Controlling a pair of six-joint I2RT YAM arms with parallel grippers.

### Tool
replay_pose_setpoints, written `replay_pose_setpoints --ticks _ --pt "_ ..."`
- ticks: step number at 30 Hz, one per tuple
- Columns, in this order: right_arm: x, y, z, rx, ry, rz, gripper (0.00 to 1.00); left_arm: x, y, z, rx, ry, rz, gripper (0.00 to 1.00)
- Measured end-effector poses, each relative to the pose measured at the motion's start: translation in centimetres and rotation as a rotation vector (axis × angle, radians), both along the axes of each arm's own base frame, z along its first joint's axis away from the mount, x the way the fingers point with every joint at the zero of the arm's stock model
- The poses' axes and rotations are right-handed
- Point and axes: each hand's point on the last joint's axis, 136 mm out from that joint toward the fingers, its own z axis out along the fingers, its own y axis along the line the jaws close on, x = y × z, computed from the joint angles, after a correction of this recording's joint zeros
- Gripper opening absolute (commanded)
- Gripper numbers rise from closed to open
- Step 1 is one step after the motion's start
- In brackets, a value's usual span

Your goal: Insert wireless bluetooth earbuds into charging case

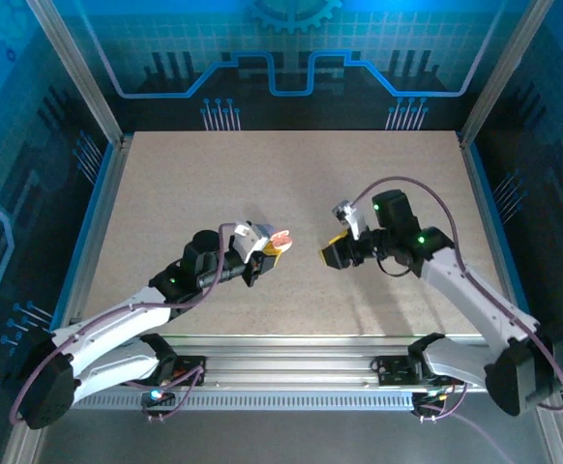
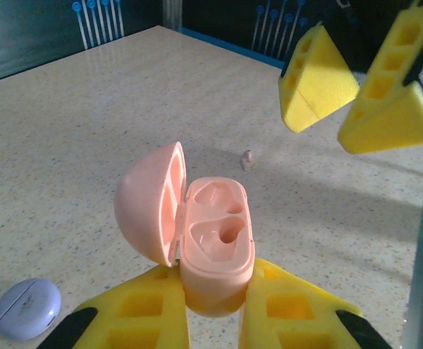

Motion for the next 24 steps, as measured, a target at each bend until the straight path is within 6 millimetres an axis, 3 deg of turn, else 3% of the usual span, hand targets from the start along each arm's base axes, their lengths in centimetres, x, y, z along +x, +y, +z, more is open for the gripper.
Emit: replay_pose_setpoints --ticks 5,13,18,24 --pt "3.4 0.6 -2.0 -0.094 0.140 -0.051 0.56 0.6 0.3 -1.3 0.020 0.047 0.038 0.15" --pt "7.8 1.2 -8.5 -0.274 0.349 -0.095 0.54 1.1 1.1 -2.0 0.029 0.077 0.075 0.15" --pt "9.5 1.3 -12.1 -0.351 0.434 -0.105 0.54 1.6 1.7 -2.2 0.036 0.084 0.101 0.15" --pt "9.9 0.5 -15.4 -0.440 0.495 -0.123 0.54 1.9 2.1 -2.2 0.034 0.085 0.116 0.15"
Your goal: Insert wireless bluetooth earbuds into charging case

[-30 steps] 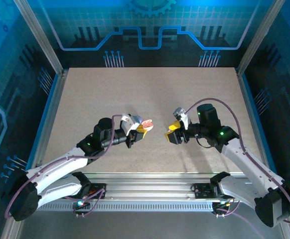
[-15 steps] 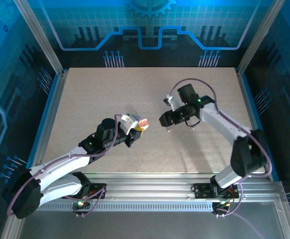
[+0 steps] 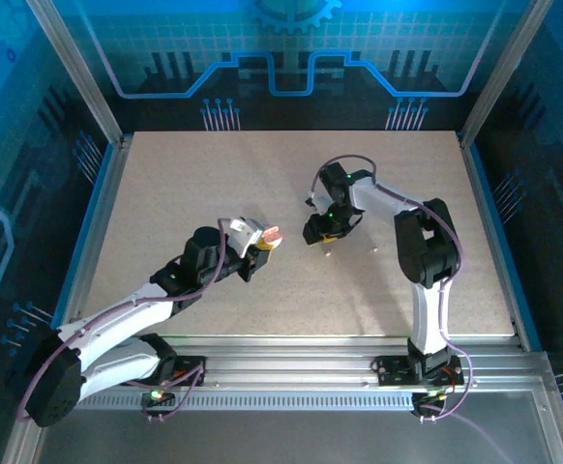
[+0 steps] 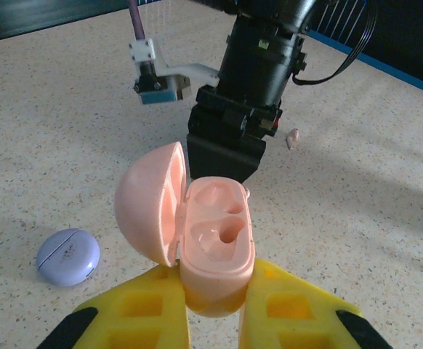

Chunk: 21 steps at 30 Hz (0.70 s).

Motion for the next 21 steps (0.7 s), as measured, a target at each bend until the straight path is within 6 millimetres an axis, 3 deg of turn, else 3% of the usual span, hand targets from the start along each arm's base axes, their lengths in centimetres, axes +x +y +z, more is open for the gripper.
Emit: replay_pose_setpoints --ticks 10,21 --pt "-1.1 -1.5 -1.5 -0.070 0.050 -0.009 0.55 0.0 0.2 -0.3 0.006 0.013 0.005 0.15" --pt "-3.5 -3.1 -1.6 -0.110 0.097 -0.010 0.56 0.0 0.2 -0.5 0.010 0.019 0.005 0.16"
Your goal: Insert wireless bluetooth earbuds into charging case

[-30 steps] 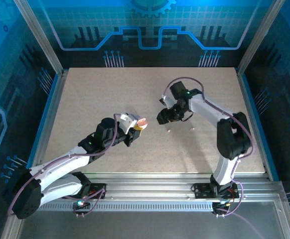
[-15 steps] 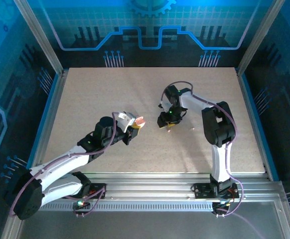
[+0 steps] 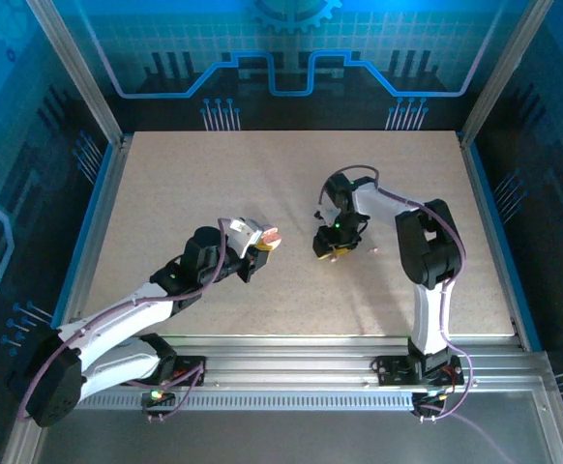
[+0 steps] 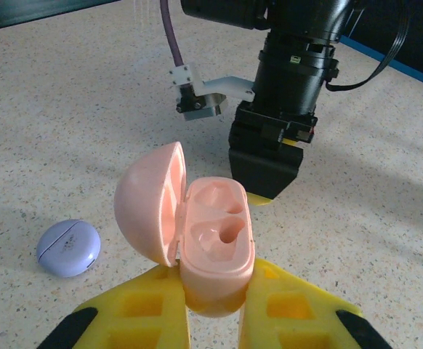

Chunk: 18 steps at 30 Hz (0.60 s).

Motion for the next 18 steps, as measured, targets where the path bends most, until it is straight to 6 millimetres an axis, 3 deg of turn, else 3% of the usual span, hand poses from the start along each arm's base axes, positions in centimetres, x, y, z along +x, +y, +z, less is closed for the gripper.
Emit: replay_pose_setpoints --ticks 9,18 --pt "-2.3 -1.2 0.1 -0.033 0.043 0.001 0.56 -0.1 -0.1 0.0 -0.004 0.006 -0.008 0.15" --pt "-3.1 -1.6 0.9 -0.068 0.032 0.028 0.52 -0.3 -0.3 0.0 -0.009 0.009 -0.020 0.15"
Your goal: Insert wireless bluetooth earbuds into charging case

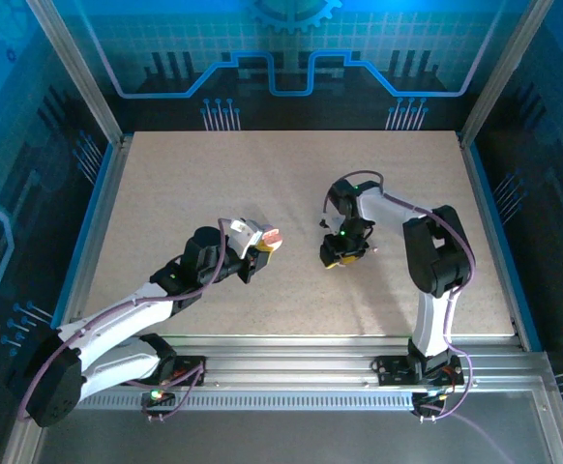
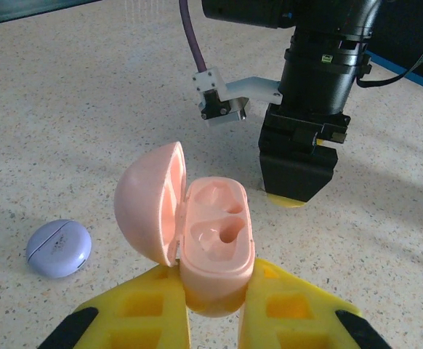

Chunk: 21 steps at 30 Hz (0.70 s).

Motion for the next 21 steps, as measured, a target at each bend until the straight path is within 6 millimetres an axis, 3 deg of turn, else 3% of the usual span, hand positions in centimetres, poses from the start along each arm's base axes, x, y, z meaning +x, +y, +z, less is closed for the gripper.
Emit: replay_pose_setpoints --ticks 11,21 --pt "2.1 -1.4 2.4 -0.109 -0.129 0.199 0.48 -0.2 0.1 0.6 -0.011 -0.013 -0.003 0.15" --pt "2.2 -1.9 1.7 -0.137 -0.136 0.360 0.42 -0.5 0.3 0.6 -0.005 -0.006 -0.002 0.16"
